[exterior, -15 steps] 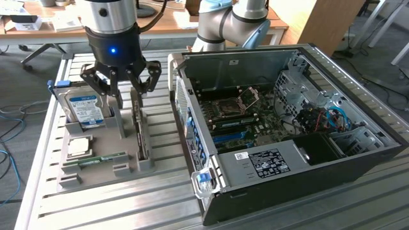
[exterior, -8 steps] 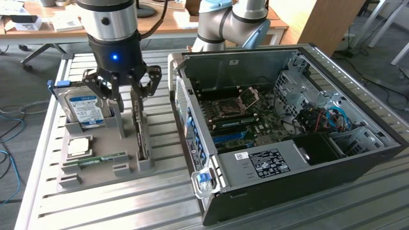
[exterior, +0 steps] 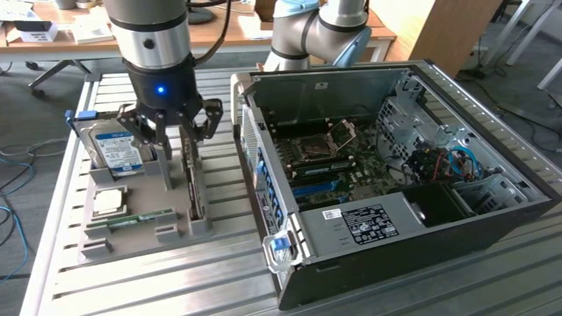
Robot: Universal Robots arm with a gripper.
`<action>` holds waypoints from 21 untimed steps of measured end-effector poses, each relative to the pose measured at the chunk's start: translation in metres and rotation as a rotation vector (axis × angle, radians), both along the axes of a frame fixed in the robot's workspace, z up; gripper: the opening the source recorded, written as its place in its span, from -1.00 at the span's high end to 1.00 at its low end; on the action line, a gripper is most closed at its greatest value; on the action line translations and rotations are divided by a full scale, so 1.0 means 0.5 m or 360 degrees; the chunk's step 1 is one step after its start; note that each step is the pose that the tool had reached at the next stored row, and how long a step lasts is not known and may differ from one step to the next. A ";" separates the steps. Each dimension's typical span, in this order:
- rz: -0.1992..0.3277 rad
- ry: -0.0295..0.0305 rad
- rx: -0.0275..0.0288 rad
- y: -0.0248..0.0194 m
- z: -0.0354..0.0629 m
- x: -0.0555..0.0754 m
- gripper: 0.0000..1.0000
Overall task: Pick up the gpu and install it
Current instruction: 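Pick up the gpu and move the gpu toward the slot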
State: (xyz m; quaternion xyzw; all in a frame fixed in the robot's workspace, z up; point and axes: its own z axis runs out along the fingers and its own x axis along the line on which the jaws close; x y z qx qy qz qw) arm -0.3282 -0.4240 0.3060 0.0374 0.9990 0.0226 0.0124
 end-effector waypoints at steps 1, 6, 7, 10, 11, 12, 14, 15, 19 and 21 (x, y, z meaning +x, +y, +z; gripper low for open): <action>0.0000 0.00000 0.00001 0.0000 -0.004 0.000 0.06; 0.0000 -0.00001 0.00001 0.0000 -0.022 0.000 0.06; 0.0000 -0.00001 0.00000 0.0000 -0.026 0.000 0.06; 0.0000 -0.00002 0.00001 0.0000 -0.035 0.000 0.06; 0.0000 0.00000 -0.00001 0.0000 -0.035 0.000 0.06; 0.0000 0.00001 -0.00002 0.0000 -0.035 0.000 0.06; 0.0000 0.00000 0.00000 -0.0001 -0.035 0.004 0.06; 0.0000 0.00000 0.00000 0.0000 -0.035 0.005 0.06; 0.0000 0.00000 0.00000 0.0000 -0.045 0.006 0.06; 0.0000 0.00000 0.00000 0.0000 -0.052 0.006 0.06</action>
